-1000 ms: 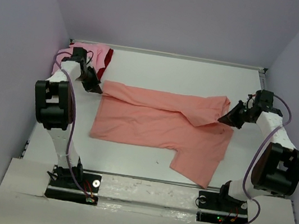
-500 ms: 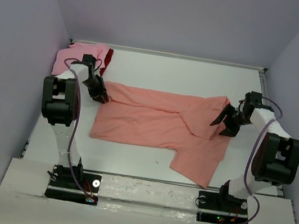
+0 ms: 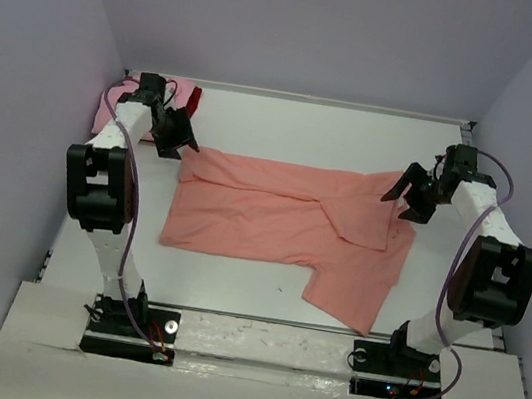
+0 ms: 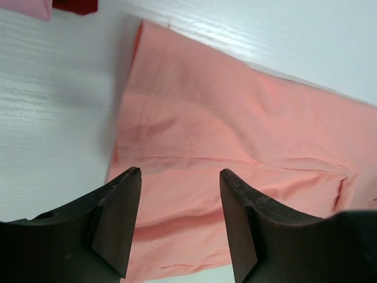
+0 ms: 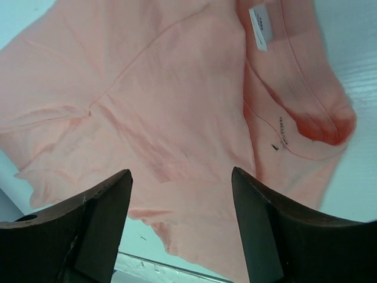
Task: Fold and stack the t-shirts
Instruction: Fold the flattened tshirt in 1/3 of the way
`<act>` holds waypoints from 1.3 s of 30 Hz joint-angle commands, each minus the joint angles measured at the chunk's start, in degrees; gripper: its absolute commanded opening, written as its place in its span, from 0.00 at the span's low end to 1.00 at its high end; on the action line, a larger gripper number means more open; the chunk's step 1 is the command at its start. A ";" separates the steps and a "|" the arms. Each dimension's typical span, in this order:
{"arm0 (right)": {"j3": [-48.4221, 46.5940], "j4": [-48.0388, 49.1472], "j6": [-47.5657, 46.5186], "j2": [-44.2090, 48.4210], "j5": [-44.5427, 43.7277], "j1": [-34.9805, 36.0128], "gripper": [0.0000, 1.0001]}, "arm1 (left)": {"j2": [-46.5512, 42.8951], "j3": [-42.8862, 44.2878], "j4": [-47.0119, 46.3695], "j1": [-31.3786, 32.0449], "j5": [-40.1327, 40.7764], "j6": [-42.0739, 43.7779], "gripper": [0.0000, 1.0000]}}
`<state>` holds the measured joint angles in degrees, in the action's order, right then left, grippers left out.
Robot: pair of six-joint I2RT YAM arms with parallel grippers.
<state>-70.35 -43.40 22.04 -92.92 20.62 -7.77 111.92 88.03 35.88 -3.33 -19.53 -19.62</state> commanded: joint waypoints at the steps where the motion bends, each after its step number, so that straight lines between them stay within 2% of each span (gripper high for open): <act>1: -2.43 5.41 -0.25 -1.03 3.62 0.48 0.73 | -8.99 0.92 -4.32 0.08 -3.14 0.11 0.66; 10: -3.57 11.22 -1.30 -5.42 4.16 0.48 0.67 | -6.89 1.71 -4.15 -0.01 -5.95 0.10 0.66; 13: -4.53 13.25 -1.48 -7.61 4.43 0.48 0.49 | -6.54 0.92 -6.25 -0.01 -9.29 -0.68 0.66; 14: -5.67 13.77 -1.22 -9.19 4.95 0.48 0.35 | -5.93 0.48 -7.30 -0.01 -10.87 -1.21 0.65; 16: -6.99 14.30 -0.86 -10.78 5.30 0.48 0.17 | -5.49 0.04 -8.28 0.17 -12.10 -1.56 0.63; 17: -7.61 14.48 -0.69 -12.09 5.39 0.48 0.03 | -5.22 -0.14 -9.15 0.43 -12.63 -1.65 0.60; 18: -8.74 14.74 -0.34 -12.63 5.05 0.48 0.00 | -4.96 -0.57 -9.42 0.61 -13.16 -1.91 0.58; 19: -9.36 14.66 -0.25 -13.15 5.04 0.48 0.00 | -4.78 -0.84 -9.77 0.78 -13.17 -2.00 0.53; 20: -9.89 14.74 -0.33 -13.68 5.04 0.48 0.00 | -4.52 -0.93 -10.04 1.22 -13.34 -2.00 0.28; 22: -11.04 14.74 0.02 -14.83 5.04 0.48 0.00 | -3.20 -1.19 -9.69 1.92 -14.48 -1.92 0.00; 32: -12.18 17.99 0.37 -19.30 3.81 0.48 0.00 | 0.93 -1.46 -9.16 5.88 -13.87 -0.33 0.00; 39: -14.46 19.75 0.02 -23.09 1.62 0.48 0.00 | 3.13 2.05 -6.96 6.76 -12.12 0.81 0.00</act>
<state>-81.62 -27.38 22.31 -114.93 24.25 -7.77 114.76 86.85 26.87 3.57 -31.90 -20.25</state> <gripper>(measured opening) 0.010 0.011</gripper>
